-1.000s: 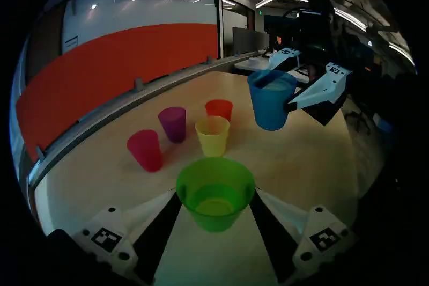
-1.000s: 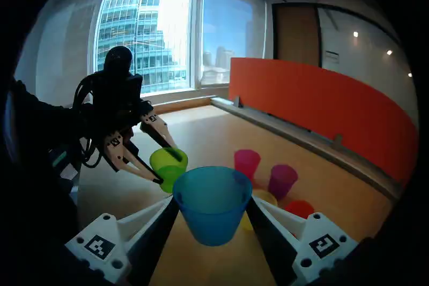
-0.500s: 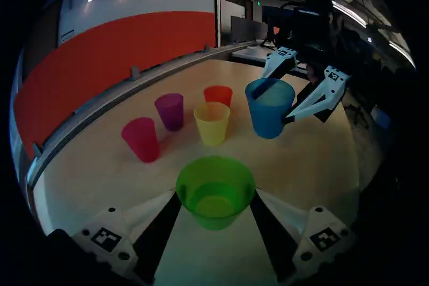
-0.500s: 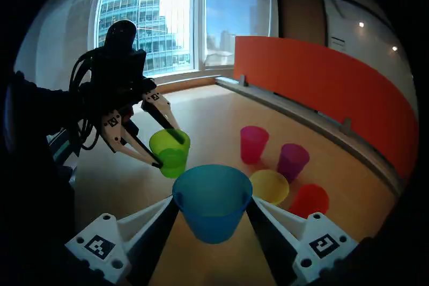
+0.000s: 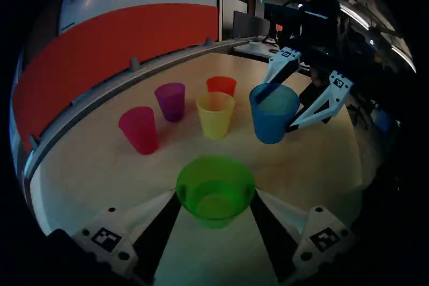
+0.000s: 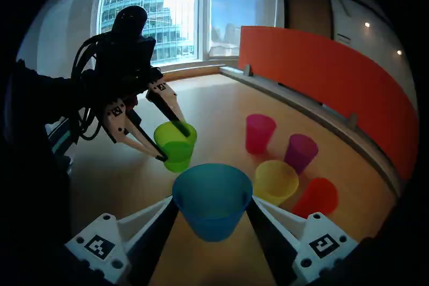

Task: Pour water

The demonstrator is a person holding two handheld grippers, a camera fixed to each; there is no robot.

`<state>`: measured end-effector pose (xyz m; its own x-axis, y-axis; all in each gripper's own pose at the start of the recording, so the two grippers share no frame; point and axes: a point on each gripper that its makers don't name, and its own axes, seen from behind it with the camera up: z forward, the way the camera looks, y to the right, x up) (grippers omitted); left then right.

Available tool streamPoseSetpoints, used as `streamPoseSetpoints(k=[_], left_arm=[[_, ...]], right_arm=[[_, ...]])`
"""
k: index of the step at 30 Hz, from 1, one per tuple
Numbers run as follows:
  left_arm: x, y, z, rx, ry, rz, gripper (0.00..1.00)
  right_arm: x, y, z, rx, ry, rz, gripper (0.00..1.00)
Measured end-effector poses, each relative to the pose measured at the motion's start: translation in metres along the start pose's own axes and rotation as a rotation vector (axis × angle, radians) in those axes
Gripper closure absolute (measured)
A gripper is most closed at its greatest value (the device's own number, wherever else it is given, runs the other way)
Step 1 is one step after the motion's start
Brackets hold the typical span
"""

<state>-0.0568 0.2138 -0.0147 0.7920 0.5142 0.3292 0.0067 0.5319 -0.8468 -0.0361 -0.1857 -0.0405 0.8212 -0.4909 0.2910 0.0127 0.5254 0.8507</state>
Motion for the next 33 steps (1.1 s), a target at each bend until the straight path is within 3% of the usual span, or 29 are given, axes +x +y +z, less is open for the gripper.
streamPoseSetpoints(k=[17, 33], left_arm=[[-0.015, -0.002, 0.011, -0.009, -0.015, -0.028, 0.15], [-0.023, -0.002, 0.01, -0.015, -0.017, -0.033, 0.15]], right_arm=[[-0.008, 0.0, 0.012, 0.001, -0.022, -0.005, 0.1], [-0.014, 0.0, 0.02, -0.005, -0.036, -0.014, 0.1]])
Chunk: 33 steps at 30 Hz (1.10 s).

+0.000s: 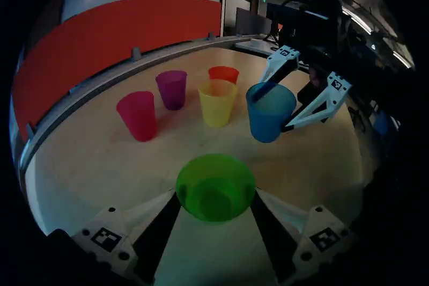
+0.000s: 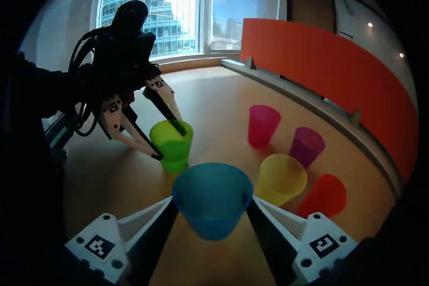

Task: Pour water

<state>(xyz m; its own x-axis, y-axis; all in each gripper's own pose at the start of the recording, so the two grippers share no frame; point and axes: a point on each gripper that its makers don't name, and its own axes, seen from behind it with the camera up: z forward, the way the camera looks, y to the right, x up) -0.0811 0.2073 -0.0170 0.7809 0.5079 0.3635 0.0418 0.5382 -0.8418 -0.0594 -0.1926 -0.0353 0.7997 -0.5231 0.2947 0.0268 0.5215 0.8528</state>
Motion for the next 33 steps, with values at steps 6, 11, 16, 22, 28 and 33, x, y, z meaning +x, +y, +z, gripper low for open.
streamPoseSetpoints(k=[6, 11, 16, 22, 28, 33], left_arm=[[-0.002, 0.0, -0.001, -0.005, -0.004, -0.003, 0.14], [-0.003, 0.0, -0.001, -0.01, -0.006, -0.001, 0.14], [-0.005, 0.002, -0.001, -0.013, -0.018, 0.009, 0.14], [-0.006, 0.001, -0.002, -0.017, -0.021, -0.013, 0.0], [-0.005, 0.0, -0.005, -0.015, -0.011, -0.025, 0.01], [-0.004, -0.002, -0.009, 0.001, -0.008, -0.016, 0.01]], right_arm=[[-0.005, -0.001, 0.005, -0.004, -0.009, -0.002, 0.1], [-0.008, -0.004, 0.009, -0.002, -0.012, -0.003, 0.1], [-0.008, -0.003, 0.01, -0.006, -0.01, -0.004, 0.1], [-0.01, -0.004, 0.013, -0.002, -0.011, 0.005, 0.1], [-0.011, -0.005, 0.016, -0.001, -0.011, 0.002, 0.1], [-0.012, -0.004, 0.019, -0.003, -0.007, 0.008, 0.1]])
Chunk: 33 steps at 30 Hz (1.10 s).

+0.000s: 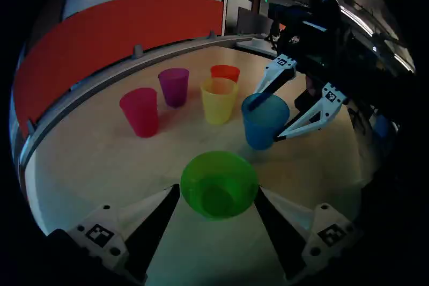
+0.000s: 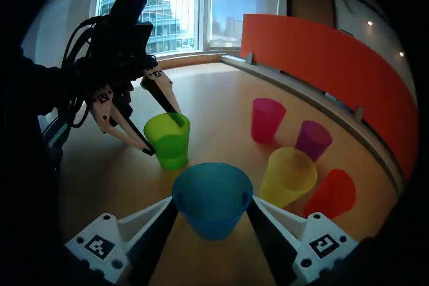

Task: Pour water

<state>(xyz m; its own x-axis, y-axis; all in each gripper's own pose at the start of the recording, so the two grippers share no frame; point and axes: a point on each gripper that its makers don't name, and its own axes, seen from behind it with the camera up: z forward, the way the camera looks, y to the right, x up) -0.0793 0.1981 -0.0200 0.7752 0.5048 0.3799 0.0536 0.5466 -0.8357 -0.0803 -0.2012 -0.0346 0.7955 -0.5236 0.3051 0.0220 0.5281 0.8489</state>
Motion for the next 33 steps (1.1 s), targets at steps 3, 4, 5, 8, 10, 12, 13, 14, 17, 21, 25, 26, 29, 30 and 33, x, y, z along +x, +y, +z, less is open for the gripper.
streamPoseSetpoints(k=[3, 4, 5, 8, 10, 12, 13, 14, 17, 21, 25, 26, 29, 30, 33], left_arm=[[-0.001, 0.001, -0.002, 0.002, 0.0, 0.003, 0.01], [-0.001, 0.002, -0.003, 0.002, -0.001, 0.003, 0.01], [-0.001, 0.002, -0.004, 0.003, -0.001, 0.004, 0.01], [-0.003, 0.003, -0.005, 0.007, -0.007, 0.006, 0.01], [-0.005, 0.004, -0.005, 0.008, -0.012, 0.01, 0.01], [-0.007, 0.005, -0.005, 0.009, -0.017, 0.014, 0.01], [-0.008, 0.005, -0.005, 0.01, -0.02, 0.016, 0.01], [-0.008, 0.006, -0.006, 0.011, -0.022, 0.018, 0.01], [-0.009, 0.007, -0.006, 0.012, -0.025, 0.025, 0.0], [-0.008, 0.007, -0.005, 0.012, -0.027, 0.026, 0.01], [-0.008, 0.006, -0.004, 0.016, -0.03, 0.025, 0.01], [-0.009, 0.006, -0.003, 0.017, -0.031, 0.026, 0.01], [-0.009, 0.007, -0.004, 0.016, -0.031, 0.028, 0.01], [-0.009, 0.008, -0.004, 0.016, -0.03, 0.029, 0.0], [-0.009, 0.008, -0.006, 0.018, -0.03, 0.03, 0.01]], right_arm=[[-0.002, 0.0, 0.001, 0.001, 0.0, 0.007, 0.1], [-0.003, 0.0, 0.002, 0.0, 0.0, 0.008, 0.1], [-0.004, 0.0, 0.002, 0.0, 0.0, 0.01, 0.1], [-0.007, 0.001, 0.003, -0.004, -0.003, 0.01, 0.1], [-0.009, 0.002, 0.003, -0.006, -0.002, 0.013, 0.1], [-0.01, 0.002, 0.003, -0.007, -0.001, 0.015, 0.1], [-0.011, 0.003, 0.002, -0.008, -0.003, 0.016, 0.1], [-0.012, 0.003, 0.002, -0.008, -0.004, 0.017, 0.1], [-0.015, 0.003, 0.0, -0.009, -0.008, 0.016, 0.1], [-0.017, 0.003, -0.002, -0.013, -0.007, 0.024, 0.1], [-0.02, 0.004, -0.004, -0.018, -0.01, 0.032, 0.1], [-0.021, 0.005, -0.004, -0.02, -0.012, 0.032, 0.1], [-0.026, 0.003, -0.004, -0.024, -0.025, 0.024, 0.05], [-0.027, 0.002, -0.004, -0.025, -0.028, 0.022, 0.01], [-0.031, 0.001, -0.004, -0.028, -0.035, 0.017, 0.0]])
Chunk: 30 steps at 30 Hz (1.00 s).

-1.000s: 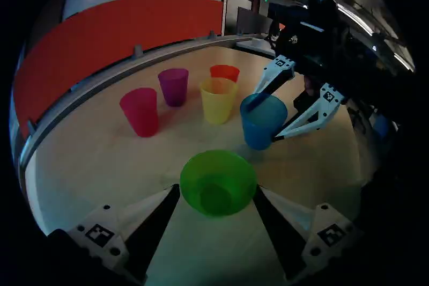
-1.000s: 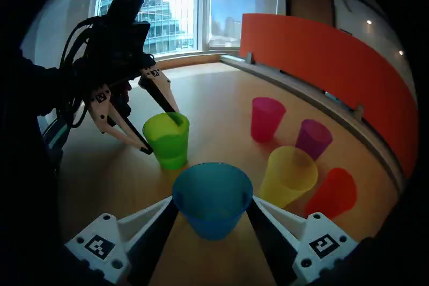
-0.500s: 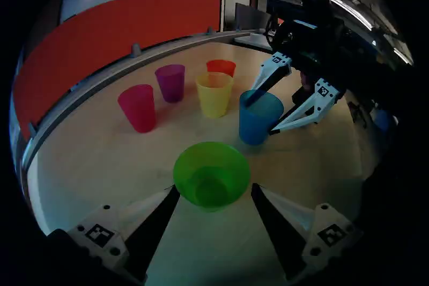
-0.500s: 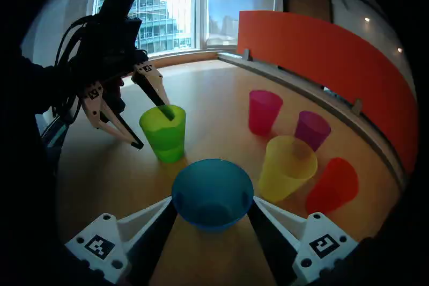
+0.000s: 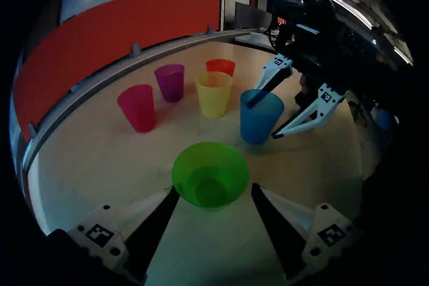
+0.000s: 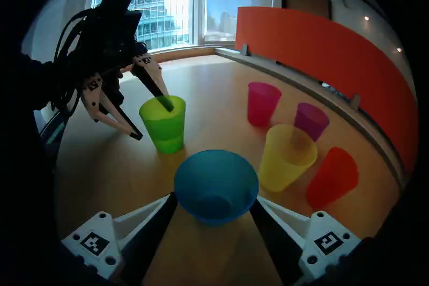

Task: Pour water

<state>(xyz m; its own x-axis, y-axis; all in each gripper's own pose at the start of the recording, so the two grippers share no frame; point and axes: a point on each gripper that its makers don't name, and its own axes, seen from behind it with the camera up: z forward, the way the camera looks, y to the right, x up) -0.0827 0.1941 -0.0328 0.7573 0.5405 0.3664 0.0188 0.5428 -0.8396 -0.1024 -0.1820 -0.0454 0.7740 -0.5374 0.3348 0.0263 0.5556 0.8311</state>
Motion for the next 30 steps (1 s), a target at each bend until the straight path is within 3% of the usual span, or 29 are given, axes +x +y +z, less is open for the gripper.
streamPoseSetpoints(k=[13, 30], left_arm=[[-0.005, -0.002, -0.016, 0.031, 0.017, -0.016, 0.01], [-0.006, -0.01, -0.058, 0.143, 0.11, -0.076, 0.01]], right_arm=[[-0.002, 0.002, -0.019, -0.044, 0.018, 0.017, 0.0], [-0.005, 0.018, -0.076, -0.183, 0.095, 0.095, 0.0]])
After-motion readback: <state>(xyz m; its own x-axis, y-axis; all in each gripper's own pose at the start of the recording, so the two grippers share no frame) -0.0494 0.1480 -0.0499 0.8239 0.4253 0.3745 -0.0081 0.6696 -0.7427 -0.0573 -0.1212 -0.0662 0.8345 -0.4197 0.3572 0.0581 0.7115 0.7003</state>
